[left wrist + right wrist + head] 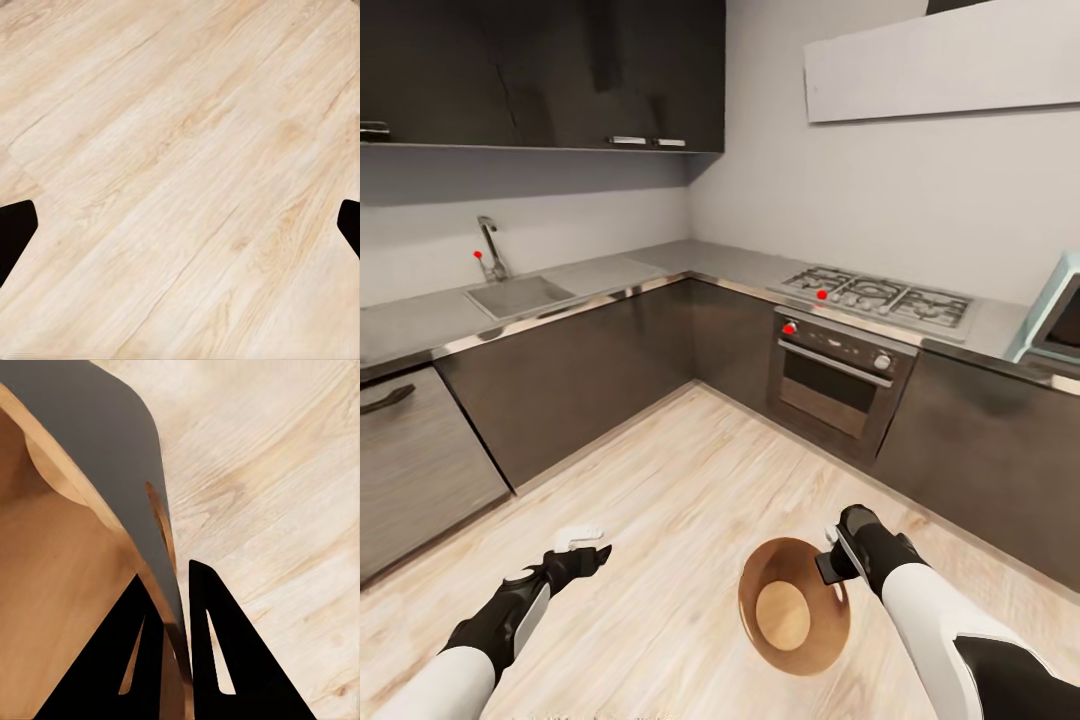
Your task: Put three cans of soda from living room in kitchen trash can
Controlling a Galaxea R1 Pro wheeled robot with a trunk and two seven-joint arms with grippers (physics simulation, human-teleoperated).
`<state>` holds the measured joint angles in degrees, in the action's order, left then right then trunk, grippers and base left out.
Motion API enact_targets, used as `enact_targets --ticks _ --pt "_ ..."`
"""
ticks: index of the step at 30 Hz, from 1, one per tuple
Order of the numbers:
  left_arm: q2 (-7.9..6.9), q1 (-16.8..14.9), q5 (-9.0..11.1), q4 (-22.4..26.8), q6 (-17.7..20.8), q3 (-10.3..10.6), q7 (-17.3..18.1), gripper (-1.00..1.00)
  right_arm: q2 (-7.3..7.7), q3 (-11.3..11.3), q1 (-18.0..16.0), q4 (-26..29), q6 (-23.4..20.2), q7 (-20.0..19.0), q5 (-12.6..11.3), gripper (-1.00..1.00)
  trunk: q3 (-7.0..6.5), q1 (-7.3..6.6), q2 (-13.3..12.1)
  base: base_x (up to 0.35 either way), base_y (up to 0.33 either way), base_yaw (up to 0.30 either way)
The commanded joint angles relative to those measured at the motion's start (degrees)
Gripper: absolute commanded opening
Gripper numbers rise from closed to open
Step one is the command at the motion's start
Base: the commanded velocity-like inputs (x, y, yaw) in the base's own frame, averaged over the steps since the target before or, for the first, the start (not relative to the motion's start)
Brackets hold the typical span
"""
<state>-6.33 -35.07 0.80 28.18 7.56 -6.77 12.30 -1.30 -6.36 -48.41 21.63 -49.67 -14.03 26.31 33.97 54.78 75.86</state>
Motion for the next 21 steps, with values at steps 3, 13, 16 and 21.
enact_targets --ticks 3,13,16,21 --pt "-0.07 0.1 -0.1 -0.2 0.0 -0.1 0.0 1.0 0.05 -0.2 0.0 0.0 -0.1 -0.1 -0.9 -1.0 0.0 0.0 0.0 0.0 0.0 0.246" --pt "-1.2 1.6 0.1 -0.2 0.4 -0.3 0.3 1.0 2.5 -0.7 0.0 -0.1 -0.2 -0.2 -0.8 -1.0 0.02 0.0 0.0 0.0 0.0 0.246" --pt "-2.93 2.1 0.3 -0.3 0.4 -0.3 0.1 1.0 3.95 -0.7 0.1 0.1 -0.2 -0.6 -0.8 -1.0 0.08 0.0 0.0 0.0 0.0 0.243" --pt "-4.03 2.9 0.4 -0.3 0.2 -0.3 0.0 1.0 4.78 -0.5 0.1 -0.1 -0.1 -0.5 -0.7 -1.0 0.19 0.0 0.0 0.0 0.0 0.234"
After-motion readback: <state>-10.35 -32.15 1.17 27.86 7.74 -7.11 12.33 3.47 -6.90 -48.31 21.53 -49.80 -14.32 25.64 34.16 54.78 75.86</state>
